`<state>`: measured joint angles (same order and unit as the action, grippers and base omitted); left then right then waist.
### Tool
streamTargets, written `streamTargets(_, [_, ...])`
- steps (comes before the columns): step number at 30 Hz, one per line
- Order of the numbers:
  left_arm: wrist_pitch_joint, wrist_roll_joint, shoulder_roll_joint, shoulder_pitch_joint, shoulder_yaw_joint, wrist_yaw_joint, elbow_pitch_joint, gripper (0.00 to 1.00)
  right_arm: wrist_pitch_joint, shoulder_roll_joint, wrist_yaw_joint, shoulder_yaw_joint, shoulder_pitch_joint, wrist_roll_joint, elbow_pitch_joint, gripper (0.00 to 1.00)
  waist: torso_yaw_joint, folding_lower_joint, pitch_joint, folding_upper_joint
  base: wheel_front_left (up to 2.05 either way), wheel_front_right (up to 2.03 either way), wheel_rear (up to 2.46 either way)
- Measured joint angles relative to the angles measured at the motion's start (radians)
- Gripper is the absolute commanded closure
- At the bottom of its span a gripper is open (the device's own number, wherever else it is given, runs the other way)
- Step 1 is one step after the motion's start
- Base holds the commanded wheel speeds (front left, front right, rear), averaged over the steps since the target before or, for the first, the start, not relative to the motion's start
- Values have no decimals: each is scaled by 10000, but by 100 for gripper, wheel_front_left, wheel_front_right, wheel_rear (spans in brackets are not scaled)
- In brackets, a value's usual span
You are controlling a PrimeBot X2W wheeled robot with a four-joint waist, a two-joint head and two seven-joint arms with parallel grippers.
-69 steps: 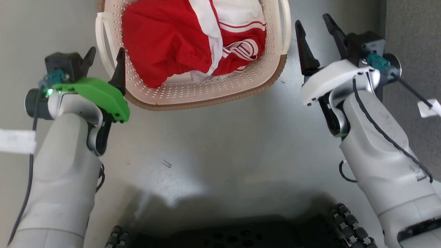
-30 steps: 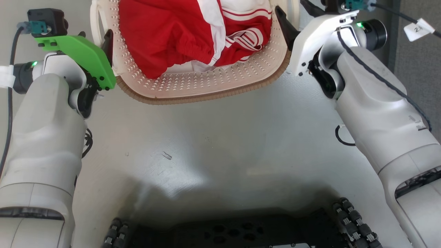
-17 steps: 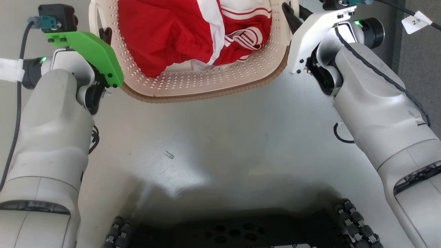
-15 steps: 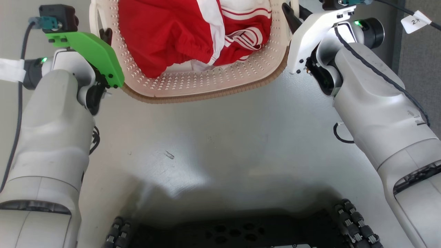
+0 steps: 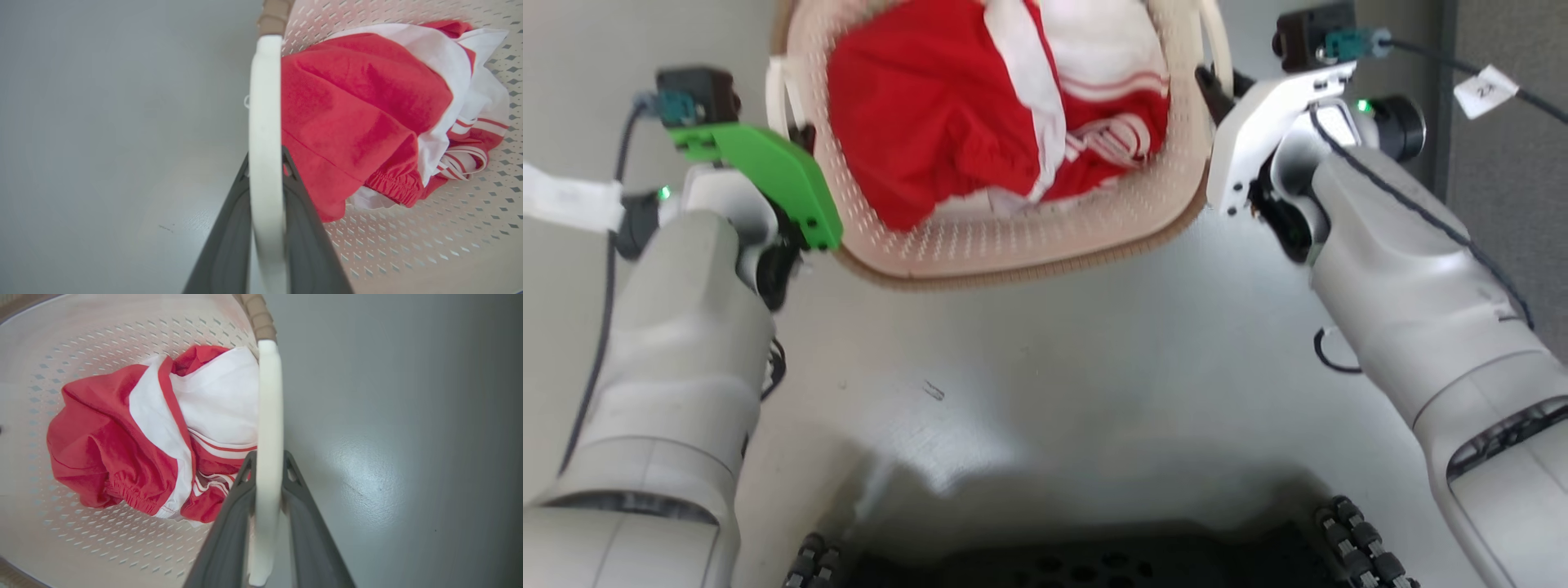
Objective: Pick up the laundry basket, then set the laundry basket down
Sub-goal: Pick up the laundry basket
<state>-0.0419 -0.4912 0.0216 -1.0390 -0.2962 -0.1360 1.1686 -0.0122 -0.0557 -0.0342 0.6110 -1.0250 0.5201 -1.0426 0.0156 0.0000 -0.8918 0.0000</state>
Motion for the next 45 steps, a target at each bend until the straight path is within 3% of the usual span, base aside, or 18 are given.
streamTargets(25, [-719, -644, -290, 1861, -236, -2, 909, 100, 719, 159, -625, 614, 2078, 1553, -773, 100, -78, 0, 2517, 0, 0, 0, 0])
streamTargets(45, [-1421, -1220, -353, 3743, -265, -15, 1151, 100, 1513, 251, -800, 1193, 3861, 2359, -965, 100, -121, -1, 5082, 1, 0, 0, 0])
